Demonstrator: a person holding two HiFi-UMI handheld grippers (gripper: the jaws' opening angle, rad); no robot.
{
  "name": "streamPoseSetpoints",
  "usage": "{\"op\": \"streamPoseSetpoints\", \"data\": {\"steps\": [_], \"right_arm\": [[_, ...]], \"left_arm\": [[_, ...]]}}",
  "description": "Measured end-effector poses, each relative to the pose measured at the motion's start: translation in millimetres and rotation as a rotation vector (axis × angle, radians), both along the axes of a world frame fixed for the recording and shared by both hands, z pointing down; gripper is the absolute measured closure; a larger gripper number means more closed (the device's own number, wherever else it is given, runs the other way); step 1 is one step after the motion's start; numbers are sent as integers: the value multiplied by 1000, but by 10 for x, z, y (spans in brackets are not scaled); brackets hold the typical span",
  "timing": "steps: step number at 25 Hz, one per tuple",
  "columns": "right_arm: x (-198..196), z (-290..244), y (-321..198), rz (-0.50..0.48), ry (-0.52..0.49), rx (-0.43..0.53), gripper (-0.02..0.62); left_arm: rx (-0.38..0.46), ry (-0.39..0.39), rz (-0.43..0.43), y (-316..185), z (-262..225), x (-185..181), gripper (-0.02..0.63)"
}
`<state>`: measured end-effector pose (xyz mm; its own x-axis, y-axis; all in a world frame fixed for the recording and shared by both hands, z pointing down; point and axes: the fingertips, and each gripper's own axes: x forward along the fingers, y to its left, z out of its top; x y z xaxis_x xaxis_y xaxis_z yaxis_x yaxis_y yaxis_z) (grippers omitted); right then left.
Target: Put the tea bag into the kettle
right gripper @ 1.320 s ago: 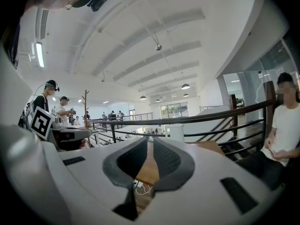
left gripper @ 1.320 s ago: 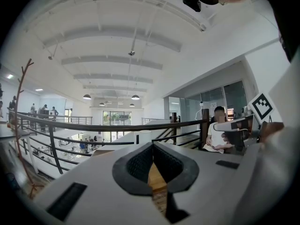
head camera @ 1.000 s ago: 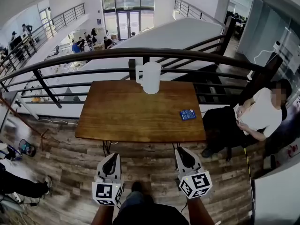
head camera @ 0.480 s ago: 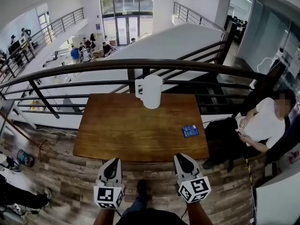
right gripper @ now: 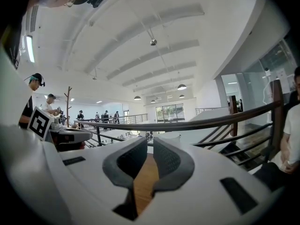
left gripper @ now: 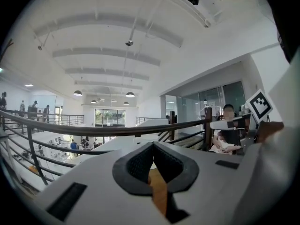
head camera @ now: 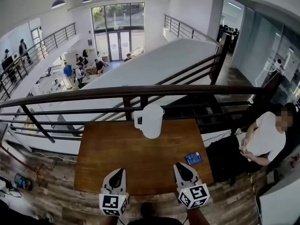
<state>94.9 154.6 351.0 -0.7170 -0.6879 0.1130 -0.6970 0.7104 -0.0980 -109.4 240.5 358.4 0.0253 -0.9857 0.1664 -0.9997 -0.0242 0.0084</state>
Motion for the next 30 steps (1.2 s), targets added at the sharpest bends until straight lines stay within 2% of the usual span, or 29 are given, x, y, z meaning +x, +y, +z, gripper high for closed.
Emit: {"op": "streamPoseSetpoints", "data": {"steps": [4,16,22,30], "right_arm": [[-233,-10,-295,6,4,1,561],[-698,-101,-1163,5,11,19,563],[-884,-71,-1708,4,20,24,561],[-939,140,-2524,7,36,0,562]], "left_arm": [[-24,7,34,-330,42,-155,601],[13,-14,75,-1371,-60,-478,601],[26,-23,77,-2071,-86,-635,601],[-31,-41,73,-3221,229,-796,601]]}}
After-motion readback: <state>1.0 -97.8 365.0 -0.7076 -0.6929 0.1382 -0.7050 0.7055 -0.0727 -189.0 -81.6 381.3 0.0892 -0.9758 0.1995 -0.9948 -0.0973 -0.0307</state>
